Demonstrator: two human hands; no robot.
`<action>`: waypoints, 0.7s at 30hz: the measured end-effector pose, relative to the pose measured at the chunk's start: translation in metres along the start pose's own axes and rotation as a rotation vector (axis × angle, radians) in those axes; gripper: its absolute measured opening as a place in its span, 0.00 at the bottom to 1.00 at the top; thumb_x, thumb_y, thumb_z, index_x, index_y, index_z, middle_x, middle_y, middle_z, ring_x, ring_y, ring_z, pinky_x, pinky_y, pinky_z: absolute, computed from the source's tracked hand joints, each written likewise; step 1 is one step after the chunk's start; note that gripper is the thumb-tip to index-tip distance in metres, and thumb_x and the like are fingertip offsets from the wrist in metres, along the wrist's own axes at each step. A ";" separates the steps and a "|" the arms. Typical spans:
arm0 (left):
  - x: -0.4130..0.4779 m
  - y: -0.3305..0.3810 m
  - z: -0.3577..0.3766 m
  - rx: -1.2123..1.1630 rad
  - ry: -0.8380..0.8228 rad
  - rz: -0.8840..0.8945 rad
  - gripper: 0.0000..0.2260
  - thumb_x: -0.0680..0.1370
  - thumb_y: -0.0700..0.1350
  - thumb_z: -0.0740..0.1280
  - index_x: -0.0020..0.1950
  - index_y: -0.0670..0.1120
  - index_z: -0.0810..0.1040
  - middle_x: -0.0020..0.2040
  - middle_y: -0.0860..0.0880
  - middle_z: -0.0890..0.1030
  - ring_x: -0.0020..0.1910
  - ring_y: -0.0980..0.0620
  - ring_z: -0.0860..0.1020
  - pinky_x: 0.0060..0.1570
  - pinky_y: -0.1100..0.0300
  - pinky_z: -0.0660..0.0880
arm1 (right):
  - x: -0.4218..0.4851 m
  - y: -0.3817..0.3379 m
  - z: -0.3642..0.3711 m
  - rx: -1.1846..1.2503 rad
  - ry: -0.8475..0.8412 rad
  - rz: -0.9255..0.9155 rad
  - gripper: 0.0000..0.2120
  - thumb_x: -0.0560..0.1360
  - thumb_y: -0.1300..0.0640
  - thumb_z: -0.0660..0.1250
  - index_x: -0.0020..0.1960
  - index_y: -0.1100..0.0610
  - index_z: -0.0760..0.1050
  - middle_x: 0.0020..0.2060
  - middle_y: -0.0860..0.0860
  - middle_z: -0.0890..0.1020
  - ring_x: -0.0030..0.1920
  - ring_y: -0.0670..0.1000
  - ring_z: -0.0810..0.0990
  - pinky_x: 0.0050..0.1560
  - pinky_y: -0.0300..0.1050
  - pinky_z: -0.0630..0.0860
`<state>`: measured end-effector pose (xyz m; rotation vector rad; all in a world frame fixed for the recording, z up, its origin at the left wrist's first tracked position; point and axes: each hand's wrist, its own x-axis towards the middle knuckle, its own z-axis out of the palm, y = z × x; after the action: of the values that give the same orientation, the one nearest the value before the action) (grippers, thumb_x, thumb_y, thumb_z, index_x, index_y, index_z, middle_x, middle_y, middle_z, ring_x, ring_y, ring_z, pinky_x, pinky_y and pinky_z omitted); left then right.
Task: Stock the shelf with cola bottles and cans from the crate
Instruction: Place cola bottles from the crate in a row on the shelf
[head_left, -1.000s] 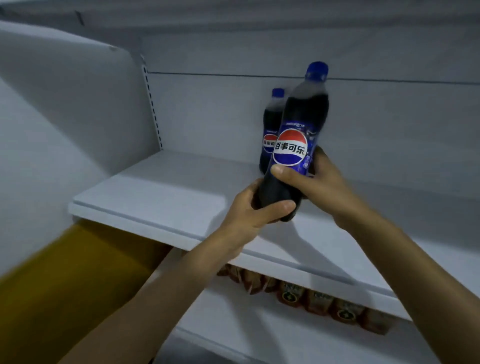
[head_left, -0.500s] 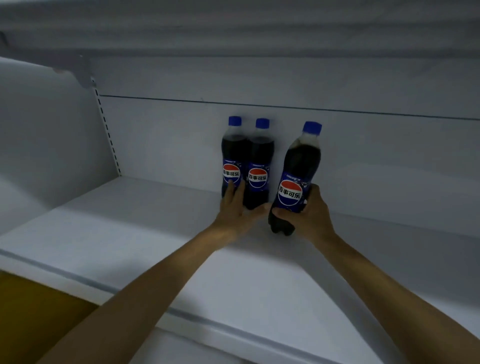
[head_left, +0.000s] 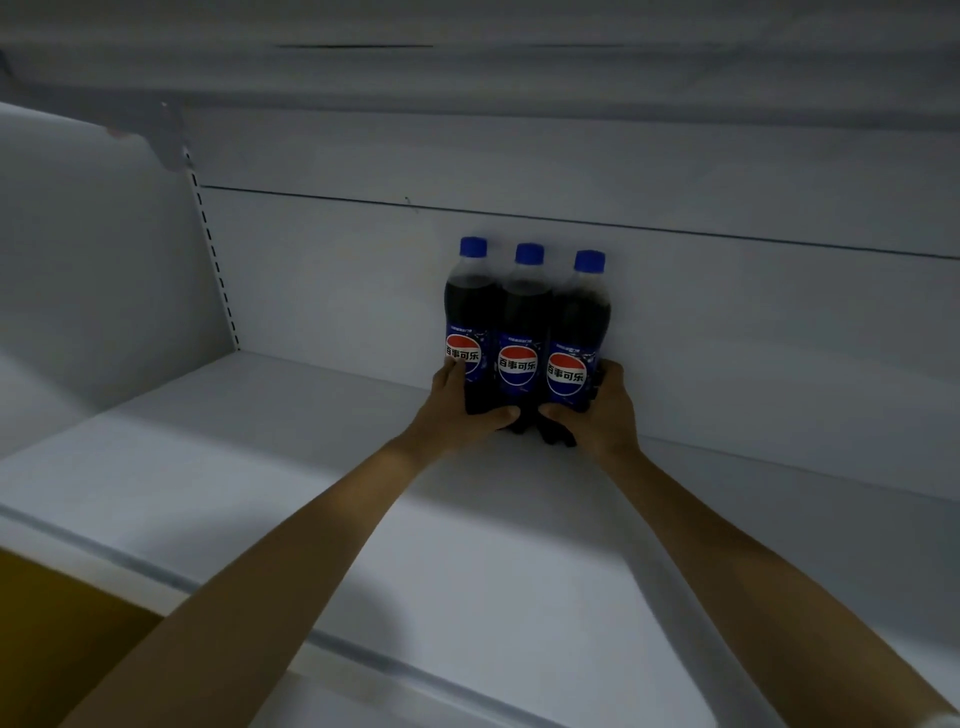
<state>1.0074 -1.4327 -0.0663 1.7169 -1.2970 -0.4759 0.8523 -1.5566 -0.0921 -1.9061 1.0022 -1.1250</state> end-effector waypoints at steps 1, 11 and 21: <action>0.000 0.000 -0.003 -0.003 -0.016 -0.014 0.40 0.72 0.51 0.73 0.77 0.51 0.54 0.75 0.47 0.59 0.74 0.47 0.59 0.70 0.52 0.61 | 0.000 0.002 0.001 0.007 0.010 0.001 0.39 0.64 0.60 0.80 0.68 0.61 0.63 0.63 0.57 0.75 0.59 0.51 0.75 0.57 0.41 0.72; -0.025 0.002 -0.042 0.071 -0.031 -0.035 0.38 0.76 0.54 0.69 0.78 0.49 0.50 0.79 0.52 0.46 0.77 0.52 0.48 0.73 0.55 0.52 | -0.038 -0.012 0.009 -0.141 0.236 0.111 0.45 0.65 0.41 0.76 0.74 0.57 0.60 0.69 0.56 0.69 0.68 0.57 0.68 0.66 0.58 0.68; -0.187 -0.026 -0.146 0.013 0.402 0.174 0.27 0.77 0.50 0.67 0.75 0.51 0.62 0.72 0.57 0.67 0.69 0.63 0.65 0.67 0.68 0.63 | -0.216 -0.175 0.117 0.346 -0.224 -0.286 0.23 0.77 0.49 0.67 0.69 0.54 0.68 0.66 0.44 0.73 0.65 0.39 0.70 0.65 0.31 0.67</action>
<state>1.0601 -1.2005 -0.0512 1.5908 -1.1409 -0.0161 0.9348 -1.2675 -0.0680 -1.8718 0.3903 -1.1259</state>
